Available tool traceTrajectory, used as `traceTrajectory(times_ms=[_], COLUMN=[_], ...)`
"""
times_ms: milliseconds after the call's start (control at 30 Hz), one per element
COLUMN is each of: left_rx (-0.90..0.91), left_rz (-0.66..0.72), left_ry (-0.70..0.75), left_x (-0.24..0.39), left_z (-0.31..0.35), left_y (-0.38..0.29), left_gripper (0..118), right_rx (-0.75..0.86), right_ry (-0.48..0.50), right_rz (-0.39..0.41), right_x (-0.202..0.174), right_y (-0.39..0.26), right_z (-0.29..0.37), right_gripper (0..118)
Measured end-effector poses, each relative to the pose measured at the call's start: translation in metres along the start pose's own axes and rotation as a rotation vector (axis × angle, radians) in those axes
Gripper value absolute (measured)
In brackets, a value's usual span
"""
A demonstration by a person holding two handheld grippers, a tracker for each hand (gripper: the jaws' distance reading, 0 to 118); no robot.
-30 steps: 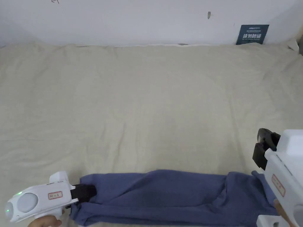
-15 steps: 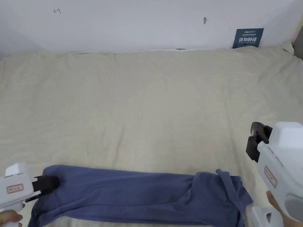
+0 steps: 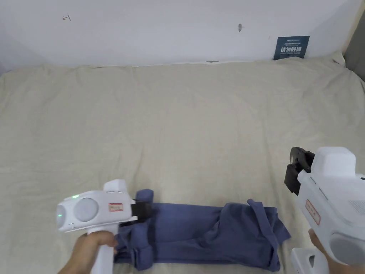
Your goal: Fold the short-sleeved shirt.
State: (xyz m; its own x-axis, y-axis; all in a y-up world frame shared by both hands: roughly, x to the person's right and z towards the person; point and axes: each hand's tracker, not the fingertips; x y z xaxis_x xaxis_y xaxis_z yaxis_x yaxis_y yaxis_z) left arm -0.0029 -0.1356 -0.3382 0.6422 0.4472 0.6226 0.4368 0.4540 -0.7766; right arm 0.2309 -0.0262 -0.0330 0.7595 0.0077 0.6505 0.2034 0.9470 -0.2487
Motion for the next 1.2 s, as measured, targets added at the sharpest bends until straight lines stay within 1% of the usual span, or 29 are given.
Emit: traceTrajectory(times_ms=[133,233,300,333,367,400,433,467,500,533,600,700,767,800,833,867,900,933,1000,1200], left_rx=[-0.045,-0.096,-0.098,-0.099,-0.096,-0.095,-0.084,-0.072,-0.058,-0.036,-0.005,0.087,0.183,0.227,0.264,0.287,0.302,0.305,0.3,0.195], left_rz=[-0.042,-0.119,-0.133,-0.141,-0.142,-0.141,-0.13,-0.118,-0.112,-0.104,-0.101,-0.107,-0.13,-0.142,-0.149,-0.159,-0.17,-0.184,-0.193,-0.275], left_ry=[0.001,0.069,0.097,0.104,0.103,0.087,0.057,0.018,-0.006,-0.031,-0.05,-0.031,0.002,0.033,0.068,0.096,0.12,0.137,0.13,0.244], left_x=[0.042,0.06,0.067,0.069,0.07,0.073,0.075,0.075,0.075,0.077,0.074,0.066,0.057,0.055,0.05,0.046,0.042,0.039,0.03,0.016], left_z=[-0.04,-0.066,-0.076,-0.078,-0.077,-0.074,-0.071,-0.066,-0.06,-0.051,-0.036,-0.01,0.008,0.016,0.021,0.025,0.026,0.025,0.021,-0.022], left_y=[-0.007,-0.012,-0.015,-0.015,-0.015,-0.016,-0.017,-0.016,-0.015,-0.016,-0.012,-0.009,-0.01,-0.012,-0.013,-0.014,-0.016,-0.019,-0.027,-0.057], left_gripper=[7,7,7,9,19,40,79,103,115,118,114,113,102,93,75,53,28,0,0,0], right_rx=[0.006,0.0,-0.005,-0.007,-0.009,-0.012,-0.014,-0.017,-0.02,-0.021,-0.022,-0.02,-0.016,-0.014,-0.014,-0.014,-0.014,-0.014,-0.016,-0.022], right_ry=[-0.022,-0.042,-0.051,-0.057,-0.061,-0.065,-0.069,-0.071,-0.073,-0.073,-0.073,-0.063,-0.057,-0.053,-0.048,-0.045,-0.042,-0.039,-0.032,-0.025], right_rz=[-0.008,-0.018,-0.022,-0.021,-0.02,-0.02,-0.021,-0.025,-0.029,-0.034,-0.04,-0.041,-0.036,-0.036,-0.035,-0.034,-0.033,-0.032,-0.033,-0.032], right_x=[0.013,0.022,0.027,0.029,0.031,0.032,0.034,0.035,0.035,0.035,0.035,0.032,0.028,0.027,0.026,0.025,0.023,0.022,0.02,0.019], right_y=[-0.001,-0.003,-0.004,-0.005,-0.006,-0.006,-0.007,-0.007,-0.008,-0.008,-0.008,-0.006,-0.005,-0.004,-0.004,-0.004,-0.004,-0.004,-0.004,-0.006], right_z=[0.006,0.01,0.012,0.013,0.014,0.014,0.014,0.014,0.013,0.013,0.012,0.012,0.013,0.013,0.012,0.012,0.011,0.011,0.011,0.012], right_gripper=[2,2,1,1,1,1,2,1,2,1,2,1,2,2,2,2,2,2,2,2])
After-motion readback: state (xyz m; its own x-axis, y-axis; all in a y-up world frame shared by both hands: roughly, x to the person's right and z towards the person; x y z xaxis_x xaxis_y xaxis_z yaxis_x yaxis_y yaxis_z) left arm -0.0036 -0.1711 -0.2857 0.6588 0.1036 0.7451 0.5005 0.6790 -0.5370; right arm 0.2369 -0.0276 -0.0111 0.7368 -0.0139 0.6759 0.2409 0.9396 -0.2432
